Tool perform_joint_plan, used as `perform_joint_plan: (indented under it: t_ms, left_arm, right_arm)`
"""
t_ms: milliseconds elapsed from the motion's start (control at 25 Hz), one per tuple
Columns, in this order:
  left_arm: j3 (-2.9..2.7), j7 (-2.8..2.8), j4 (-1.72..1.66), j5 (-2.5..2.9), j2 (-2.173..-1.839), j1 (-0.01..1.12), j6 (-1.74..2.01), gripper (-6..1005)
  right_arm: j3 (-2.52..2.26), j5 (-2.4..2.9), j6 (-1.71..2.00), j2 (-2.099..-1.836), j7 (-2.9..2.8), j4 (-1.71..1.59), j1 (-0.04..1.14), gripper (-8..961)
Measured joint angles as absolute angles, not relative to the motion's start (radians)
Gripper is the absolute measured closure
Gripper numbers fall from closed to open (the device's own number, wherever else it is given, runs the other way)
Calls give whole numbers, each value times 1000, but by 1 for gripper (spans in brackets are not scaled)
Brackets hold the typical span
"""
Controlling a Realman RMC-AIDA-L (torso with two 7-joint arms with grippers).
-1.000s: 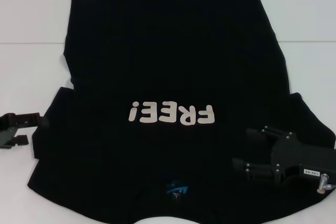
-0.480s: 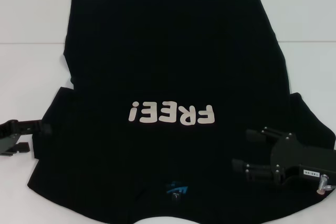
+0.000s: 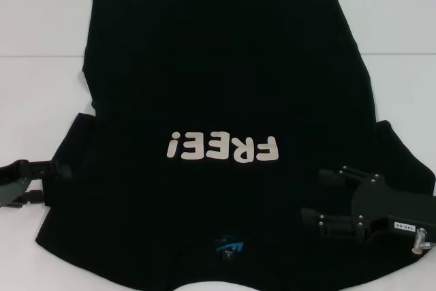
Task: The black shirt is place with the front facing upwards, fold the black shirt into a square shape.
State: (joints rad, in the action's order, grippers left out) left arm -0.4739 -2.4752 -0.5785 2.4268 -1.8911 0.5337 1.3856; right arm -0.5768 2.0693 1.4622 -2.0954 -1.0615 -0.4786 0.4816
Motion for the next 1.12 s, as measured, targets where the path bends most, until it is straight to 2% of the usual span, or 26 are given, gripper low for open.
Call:
perform_joint_plan:
  t_ms: [1120]
  left_arm:
    - [-474,-2484,-552,2434,-1890,563,1361,66]
  right_arm:
    - [-577,2069,1471,-2097,-1062,-479,484,26]
